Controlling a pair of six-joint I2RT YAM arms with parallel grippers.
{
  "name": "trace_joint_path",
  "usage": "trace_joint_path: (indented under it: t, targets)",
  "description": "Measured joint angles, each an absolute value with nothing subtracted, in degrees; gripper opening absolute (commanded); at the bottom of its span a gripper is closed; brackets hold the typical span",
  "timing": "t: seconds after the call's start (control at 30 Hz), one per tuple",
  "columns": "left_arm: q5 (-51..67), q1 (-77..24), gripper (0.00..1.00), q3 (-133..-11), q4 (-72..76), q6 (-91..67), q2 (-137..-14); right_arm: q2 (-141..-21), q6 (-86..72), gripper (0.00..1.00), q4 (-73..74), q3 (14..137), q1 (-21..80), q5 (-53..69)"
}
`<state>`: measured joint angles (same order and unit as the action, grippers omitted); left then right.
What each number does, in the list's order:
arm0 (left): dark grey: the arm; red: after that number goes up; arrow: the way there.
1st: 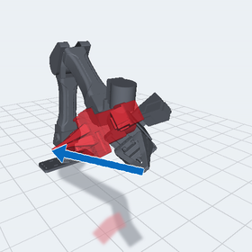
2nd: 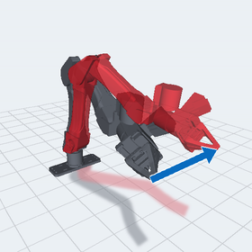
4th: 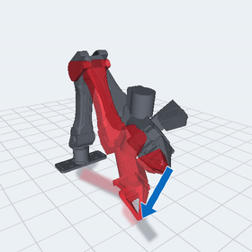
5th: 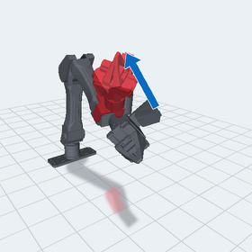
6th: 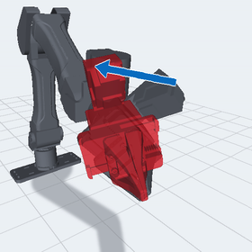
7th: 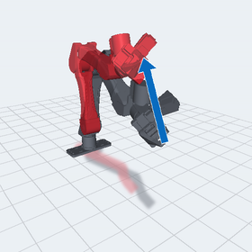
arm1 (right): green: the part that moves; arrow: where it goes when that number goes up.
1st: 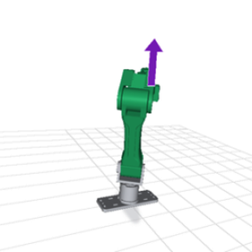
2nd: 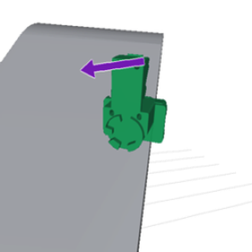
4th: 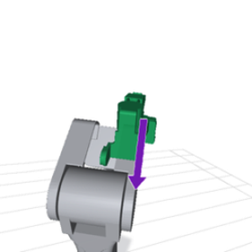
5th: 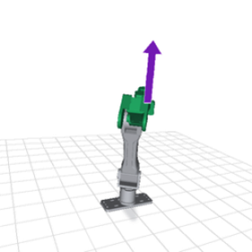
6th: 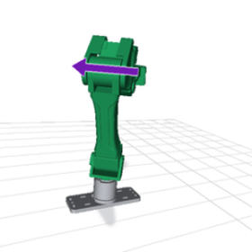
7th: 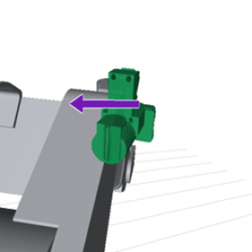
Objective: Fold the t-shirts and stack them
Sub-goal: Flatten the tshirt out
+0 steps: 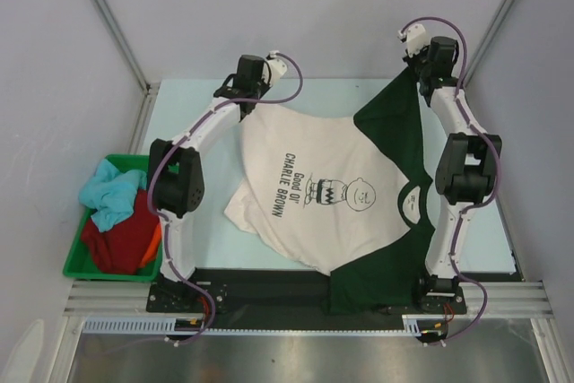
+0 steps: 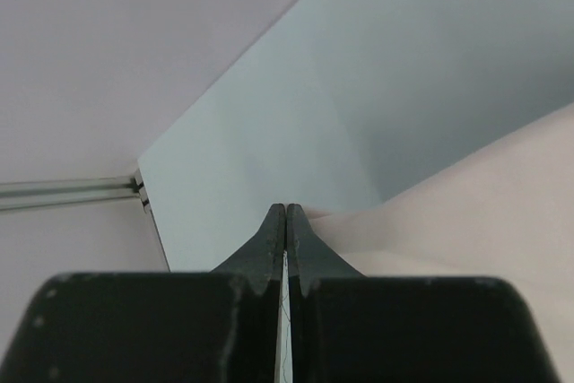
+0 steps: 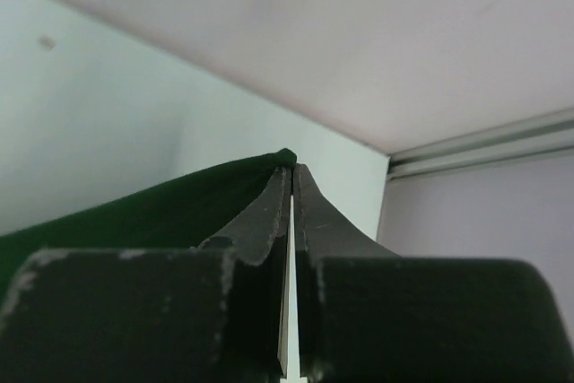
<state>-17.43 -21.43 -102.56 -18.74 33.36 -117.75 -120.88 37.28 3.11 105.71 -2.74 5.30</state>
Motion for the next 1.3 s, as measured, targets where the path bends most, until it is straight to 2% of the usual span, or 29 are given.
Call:
trace_joint_path:
  t: [0.07, 0.37, 0.5, 0.77, 1.3]
  targets:
    - [-17.9, -21.3, 0.00, -108.9, -19.1, 32.9, -121.7, -125.4, 36.8, 0.00, 3.1, 112.3, -3.2, 4.9]
    - [-19.2, -19.2, 0.00, -116.3, -17.6, 33.2, -130.6, -145.0, 35.7, 0.00, 3.4, 140.1, -2.7, 2.3]
    - [-20.0, -18.0, 0.00, -121.9, -17.8, 32.8, -136.1, -148.5, 36.5, 0.00, 1.7, 141.4, -1.0, 1.7]
    - [-22.2, -15.7, 0.00, -122.4, -17.1, 32.8, -138.5, -154.6, 36.6, 0.00, -2.9, 146.0, 2.0, 0.2]
    - [-18.6, -17.6, 0.01, -128.5, -4.7, 38.2, -140.6, -152.6, 37.0, 0.00, -7.0, 143.8, -2.7, -2.6]
